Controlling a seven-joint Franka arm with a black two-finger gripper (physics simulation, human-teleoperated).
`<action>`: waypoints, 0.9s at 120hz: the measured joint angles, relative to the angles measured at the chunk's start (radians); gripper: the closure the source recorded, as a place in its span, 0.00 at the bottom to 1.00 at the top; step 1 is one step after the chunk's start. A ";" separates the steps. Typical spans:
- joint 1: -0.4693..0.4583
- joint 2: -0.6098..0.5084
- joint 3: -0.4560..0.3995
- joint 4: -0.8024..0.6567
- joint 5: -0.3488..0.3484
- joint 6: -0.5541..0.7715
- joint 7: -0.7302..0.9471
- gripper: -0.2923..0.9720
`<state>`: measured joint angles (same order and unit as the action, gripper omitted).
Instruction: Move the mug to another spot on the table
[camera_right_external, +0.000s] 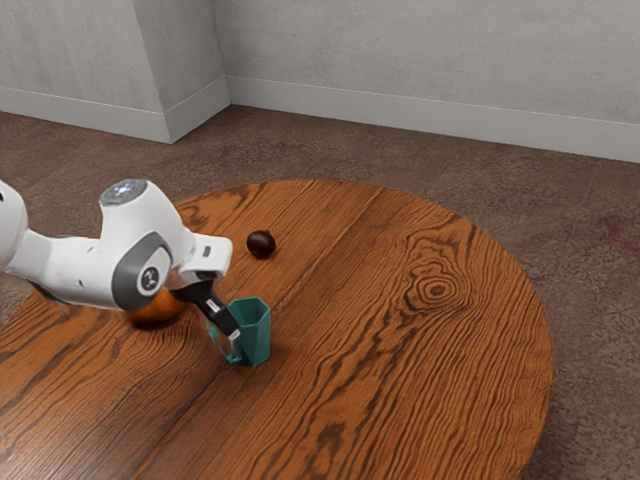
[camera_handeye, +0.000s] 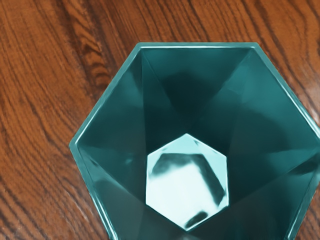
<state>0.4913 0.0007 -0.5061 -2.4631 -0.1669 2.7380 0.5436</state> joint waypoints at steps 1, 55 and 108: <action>0.000 -0.004 0.000 0.000 0.000 0.000 0.000 0.28; -0.077 -0.027 -0.002 0.291 0.057 -0.164 0.006 0.24; -0.137 0.206 -0.003 0.841 0.379 -0.773 0.011 0.23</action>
<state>0.3547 0.2064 -0.5089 -1.6224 0.2120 1.9652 0.5543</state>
